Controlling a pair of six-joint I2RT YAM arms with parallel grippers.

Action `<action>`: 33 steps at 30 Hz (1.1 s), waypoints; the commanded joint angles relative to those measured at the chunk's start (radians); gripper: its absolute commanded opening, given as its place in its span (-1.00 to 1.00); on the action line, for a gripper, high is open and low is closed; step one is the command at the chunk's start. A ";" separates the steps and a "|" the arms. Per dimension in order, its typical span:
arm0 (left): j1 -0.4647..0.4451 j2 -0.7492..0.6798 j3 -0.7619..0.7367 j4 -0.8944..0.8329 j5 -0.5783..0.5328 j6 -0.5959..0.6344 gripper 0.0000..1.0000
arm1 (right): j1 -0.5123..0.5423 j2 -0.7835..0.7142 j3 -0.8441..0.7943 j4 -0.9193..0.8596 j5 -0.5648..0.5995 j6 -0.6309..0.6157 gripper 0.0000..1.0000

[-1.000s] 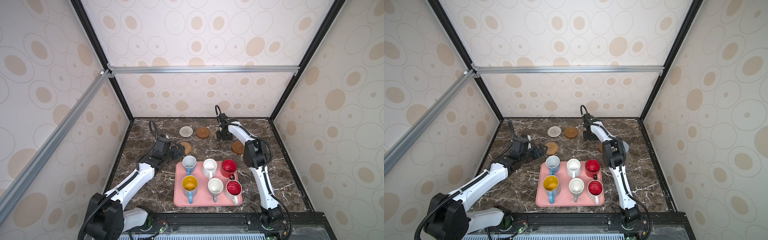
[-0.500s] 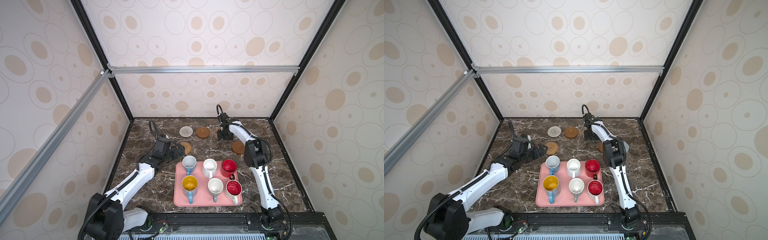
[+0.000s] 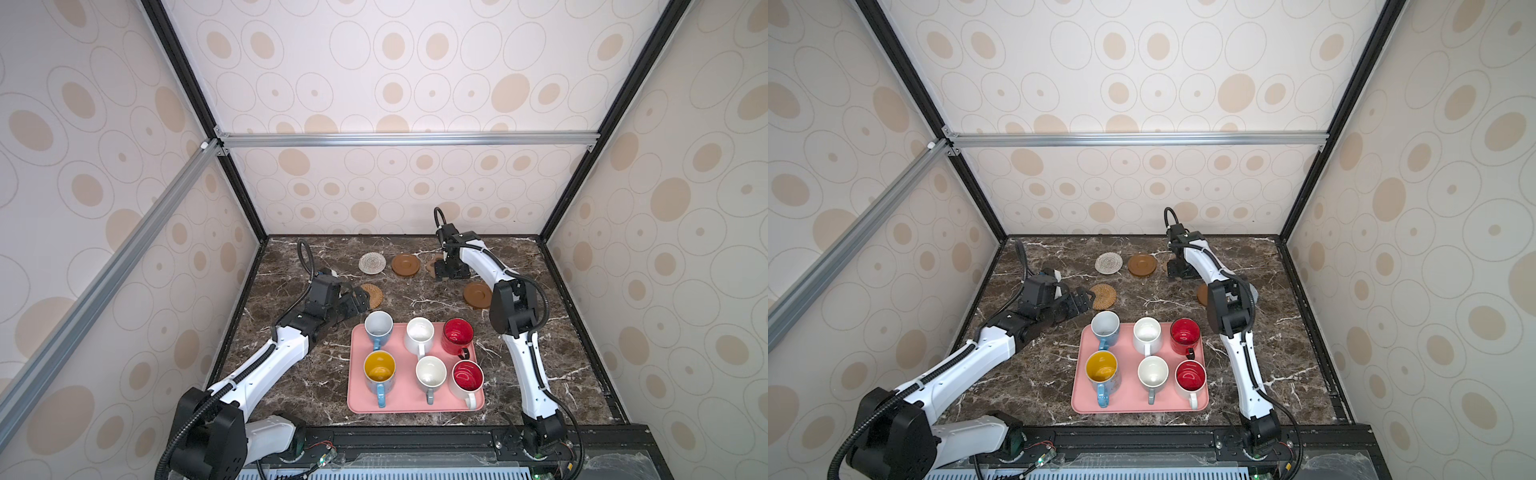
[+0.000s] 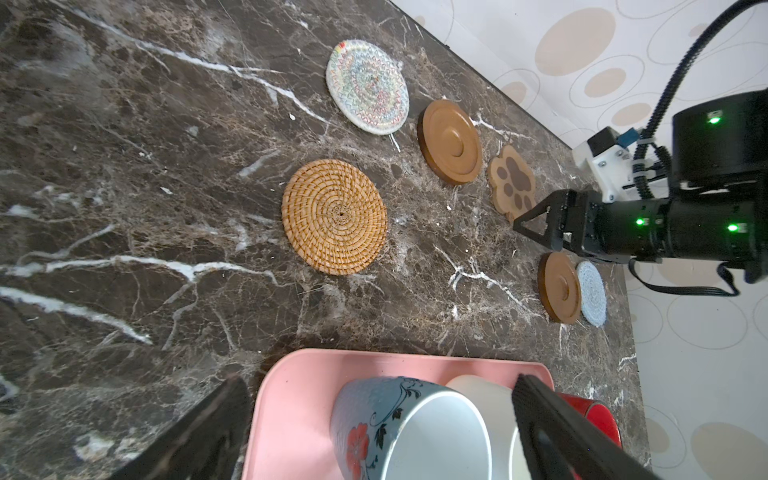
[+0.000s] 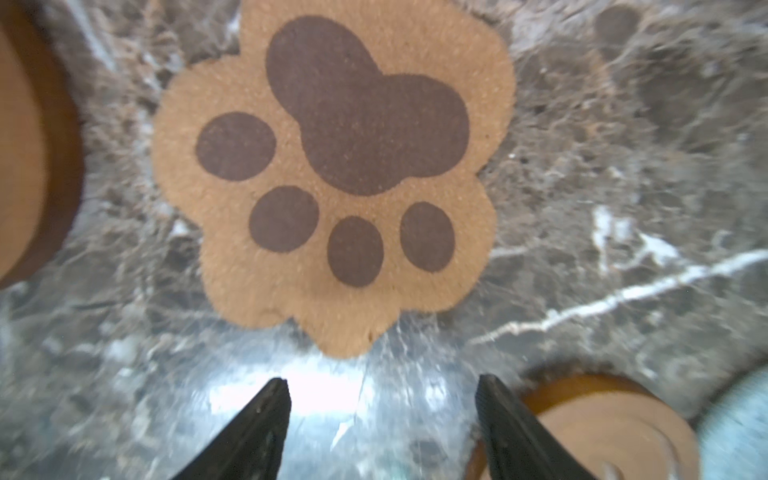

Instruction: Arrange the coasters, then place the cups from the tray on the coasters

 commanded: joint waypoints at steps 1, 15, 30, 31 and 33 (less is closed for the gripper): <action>-0.008 -0.006 0.027 0.004 -0.014 0.001 1.00 | -0.018 -0.131 -0.054 -0.040 0.015 -0.029 0.53; -0.008 -0.010 -0.009 0.027 -0.010 -0.009 1.00 | -0.149 -0.290 -0.372 0.042 -0.171 -0.054 0.54; -0.007 0.002 0.006 0.022 -0.006 -0.004 1.00 | -0.146 -0.251 -0.462 0.083 -0.237 -0.020 0.36; -0.007 0.003 0.007 0.021 -0.005 -0.004 1.00 | -0.145 -0.250 -0.466 0.081 -0.225 -0.017 0.36; -0.007 0.003 0.008 0.019 -0.005 -0.004 1.00 | -0.146 -0.248 -0.471 0.077 -0.202 -0.018 0.38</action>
